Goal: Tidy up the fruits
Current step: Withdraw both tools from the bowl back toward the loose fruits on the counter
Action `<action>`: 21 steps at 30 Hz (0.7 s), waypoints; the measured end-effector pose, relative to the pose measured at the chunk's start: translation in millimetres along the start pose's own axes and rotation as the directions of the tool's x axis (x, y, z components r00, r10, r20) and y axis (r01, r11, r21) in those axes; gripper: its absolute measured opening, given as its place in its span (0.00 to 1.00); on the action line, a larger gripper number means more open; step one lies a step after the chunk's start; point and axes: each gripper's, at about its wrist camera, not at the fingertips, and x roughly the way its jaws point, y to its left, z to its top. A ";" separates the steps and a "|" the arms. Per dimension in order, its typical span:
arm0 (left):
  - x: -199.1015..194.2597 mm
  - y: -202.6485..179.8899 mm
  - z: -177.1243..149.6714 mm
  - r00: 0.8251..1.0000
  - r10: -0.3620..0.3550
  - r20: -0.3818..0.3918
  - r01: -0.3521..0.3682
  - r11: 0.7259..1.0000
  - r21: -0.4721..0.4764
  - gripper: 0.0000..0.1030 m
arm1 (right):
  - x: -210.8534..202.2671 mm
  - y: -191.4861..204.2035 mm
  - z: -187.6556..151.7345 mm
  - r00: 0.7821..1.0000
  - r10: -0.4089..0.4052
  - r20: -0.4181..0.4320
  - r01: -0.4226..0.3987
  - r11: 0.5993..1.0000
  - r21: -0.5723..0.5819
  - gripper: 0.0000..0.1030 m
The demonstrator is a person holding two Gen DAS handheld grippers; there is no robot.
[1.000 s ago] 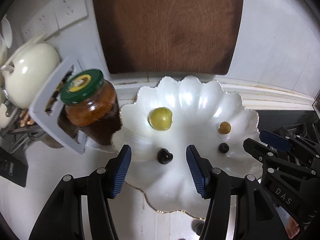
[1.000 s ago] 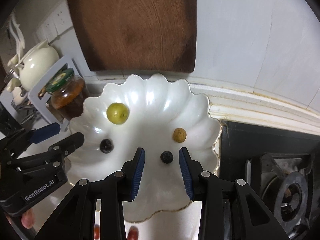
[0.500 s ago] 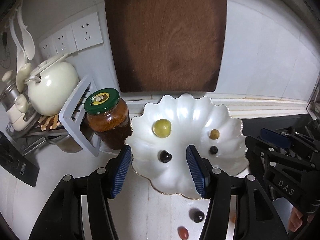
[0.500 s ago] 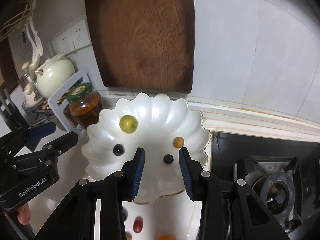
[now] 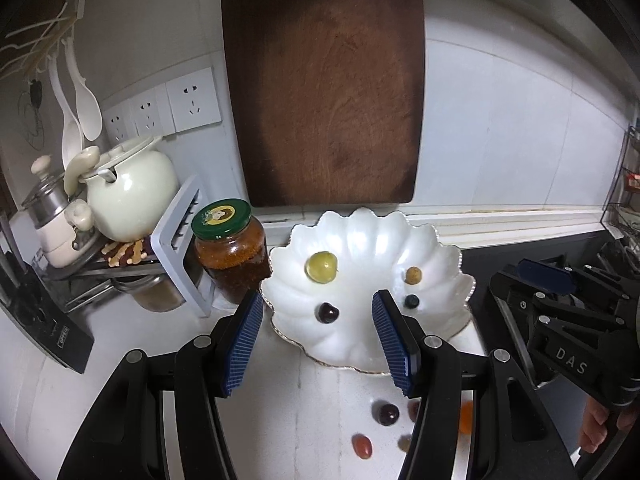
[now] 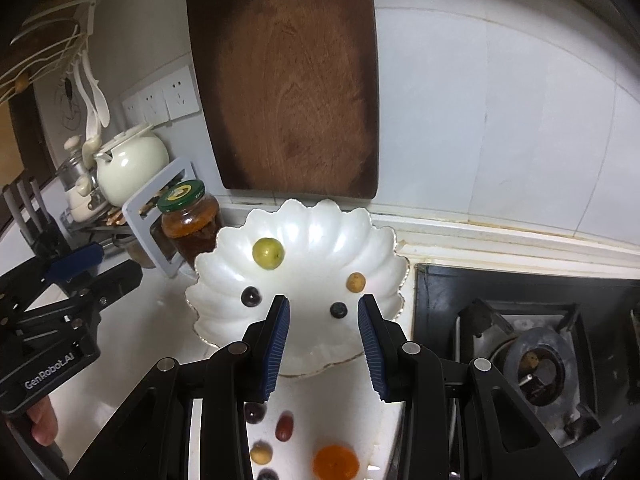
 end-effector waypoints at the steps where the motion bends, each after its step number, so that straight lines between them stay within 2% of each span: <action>1: -2.6 -0.8 -0.8 1.000 0.000 0.002 0.000 1.000 -0.001 0.55 | -4.5 0.2 -1.5 1.000 -0.005 0.009 0.005 1.000 -0.004 0.36; 10: -27.8 -8.0 -12.1 0.999 -0.027 0.028 0.027 1.000 0.002 0.55 | -35.6 1.7 -10.2 0.998 -0.009 0.064 0.010 1.000 -0.018 0.36; 11: -30.3 -8.3 -13.7 0.999 -0.031 0.028 0.031 1.000 0.000 0.55 | -39.6 1.8 -11.1 0.997 -0.008 0.072 0.010 1.000 -0.019 0.37; 13: -34.8 -8.2 -16.9 0.999 -0.037 0.030 0.038 0.999 -0.006 0.55 | -45.2 2.9 -12.3 0.996 -0.013 0.085 0.015 1.000 -0.021 0.45; 21: -51.3 -8.4 -30.0 0.999 -0.025 0.040 0.025 1.000 -0.002 0.55 | -66.1 6.5 -21.6 0.991 -0.025 0.129 0.030 0.999 -0.041 0.46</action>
